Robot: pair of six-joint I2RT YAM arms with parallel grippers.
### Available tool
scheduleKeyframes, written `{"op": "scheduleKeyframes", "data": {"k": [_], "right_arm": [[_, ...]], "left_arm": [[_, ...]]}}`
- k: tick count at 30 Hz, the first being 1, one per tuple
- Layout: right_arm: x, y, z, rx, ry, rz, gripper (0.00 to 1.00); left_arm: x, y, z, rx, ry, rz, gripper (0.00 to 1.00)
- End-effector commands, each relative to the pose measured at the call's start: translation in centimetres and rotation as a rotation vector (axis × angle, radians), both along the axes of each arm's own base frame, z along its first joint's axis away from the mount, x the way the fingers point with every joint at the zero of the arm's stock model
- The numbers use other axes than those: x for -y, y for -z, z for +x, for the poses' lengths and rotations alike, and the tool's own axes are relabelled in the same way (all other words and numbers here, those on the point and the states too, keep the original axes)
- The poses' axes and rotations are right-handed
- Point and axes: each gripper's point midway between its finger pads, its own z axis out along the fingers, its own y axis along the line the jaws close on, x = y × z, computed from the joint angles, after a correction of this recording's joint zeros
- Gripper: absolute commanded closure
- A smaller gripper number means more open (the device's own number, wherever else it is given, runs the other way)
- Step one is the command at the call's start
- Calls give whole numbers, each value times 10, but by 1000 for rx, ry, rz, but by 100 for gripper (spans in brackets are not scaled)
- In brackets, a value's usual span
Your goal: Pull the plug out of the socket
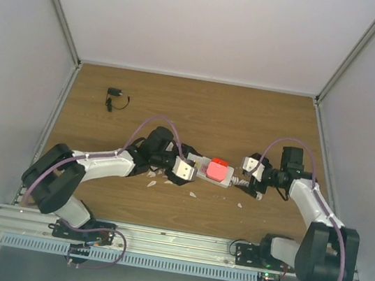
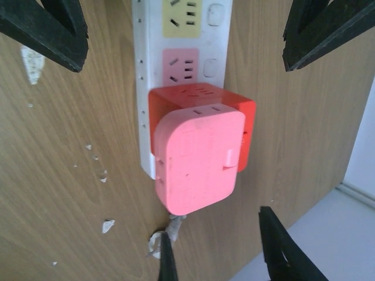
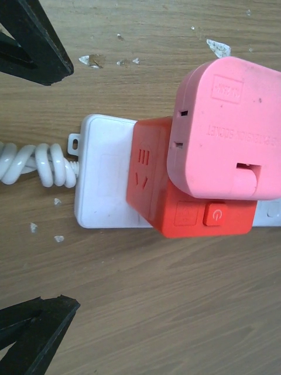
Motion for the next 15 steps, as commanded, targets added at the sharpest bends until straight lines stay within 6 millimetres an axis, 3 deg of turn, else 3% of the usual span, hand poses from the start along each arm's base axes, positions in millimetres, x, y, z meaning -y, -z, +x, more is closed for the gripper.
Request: {"op": "scheduleKeyframes", "data": {"k": [1, 9, 15], "right_arm": [[-13, -3, 15, 69, -103, 8, 1], [-42, 7, 20, -58, -220, 28, 13], [-57, 15, 7, -94, -306, 47, 31]], "left_arm": [[16, -36, 24, 144, -26, -90, 10], [-1, -40, 19, 140, -61, -53, 13], [-16, -43, 17, 138, -126, -14, 15]]}}
